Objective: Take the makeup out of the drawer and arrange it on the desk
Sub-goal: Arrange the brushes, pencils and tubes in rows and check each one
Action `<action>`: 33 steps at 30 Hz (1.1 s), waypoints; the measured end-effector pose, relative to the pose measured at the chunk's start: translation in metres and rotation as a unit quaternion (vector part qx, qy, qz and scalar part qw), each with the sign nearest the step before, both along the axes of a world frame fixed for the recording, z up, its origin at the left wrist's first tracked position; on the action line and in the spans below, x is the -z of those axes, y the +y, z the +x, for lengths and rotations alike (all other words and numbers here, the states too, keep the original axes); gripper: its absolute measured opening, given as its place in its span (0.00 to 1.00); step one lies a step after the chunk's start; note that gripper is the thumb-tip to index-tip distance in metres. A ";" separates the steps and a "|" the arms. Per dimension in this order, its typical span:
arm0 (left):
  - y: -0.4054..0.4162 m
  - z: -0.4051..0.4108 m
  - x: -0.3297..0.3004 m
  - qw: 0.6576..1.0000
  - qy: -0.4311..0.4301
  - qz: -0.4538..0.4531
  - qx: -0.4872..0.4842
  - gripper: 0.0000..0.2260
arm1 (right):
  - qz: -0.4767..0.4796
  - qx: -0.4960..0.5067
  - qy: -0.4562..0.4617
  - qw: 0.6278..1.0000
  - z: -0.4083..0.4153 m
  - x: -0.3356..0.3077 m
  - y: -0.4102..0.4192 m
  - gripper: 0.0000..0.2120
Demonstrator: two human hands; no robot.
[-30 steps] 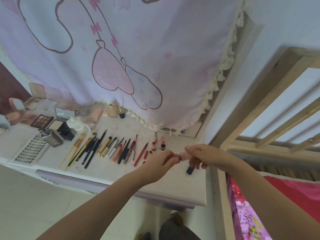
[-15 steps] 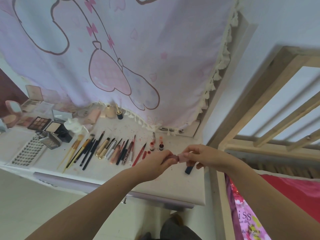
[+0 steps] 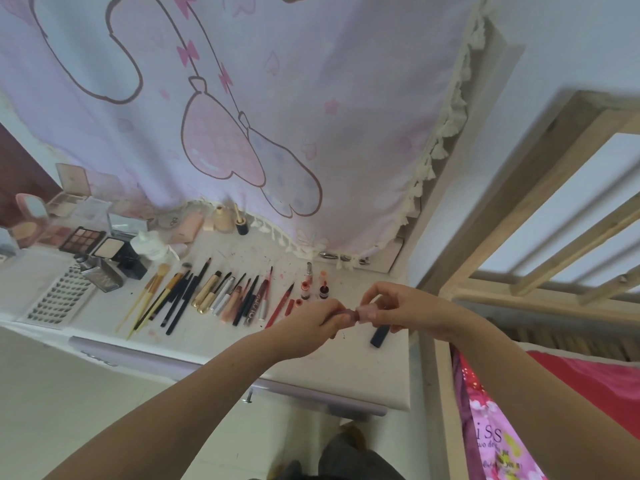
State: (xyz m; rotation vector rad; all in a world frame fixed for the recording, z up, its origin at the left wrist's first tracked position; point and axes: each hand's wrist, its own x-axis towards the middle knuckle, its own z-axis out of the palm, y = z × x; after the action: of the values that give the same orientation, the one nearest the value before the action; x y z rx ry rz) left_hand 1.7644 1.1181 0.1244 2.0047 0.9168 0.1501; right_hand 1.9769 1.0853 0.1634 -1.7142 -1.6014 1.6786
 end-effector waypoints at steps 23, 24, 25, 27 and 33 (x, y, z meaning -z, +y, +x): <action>0.021 0.005 0.020 0.937 -0.020 -0.347 -0.032 0.14 | -0.047 0.052 0.003 0.998 0.079 0.025 -0.001 0.18; 0.021 0.008 0.024 0.926 -0.064 -0.365 -0.068 0.13 | -0.053 0.081 0.036 0.995 0.083 0.029 -0.001 0.19; 0.020 0.015 0.028 0.916 -0.100 -0.375 -0.100 0.12 | -0.052 0.095 0.061 0.992 0.084 0.034 0.000 0.19; 0.015 0.037 0.038 0.916 -0.122 -0.350 -0.154 0.13 | -0.038 0.110 0.083 0.990 0.078 0.048 0.003 0.16; 0.004 0.078 0.075 0.948 -0.011 -0.004 -0.317 0.06 | 0.134 0.166 -0.063 0.975 0.059 0.096 0.014 0.02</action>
State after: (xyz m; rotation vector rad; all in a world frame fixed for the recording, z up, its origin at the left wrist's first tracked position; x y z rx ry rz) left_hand 1.8427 1.1216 0.0498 1.6298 1.5182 0.5219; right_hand 2.0355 1.0991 0.0670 -1.8504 -1.4172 1.1623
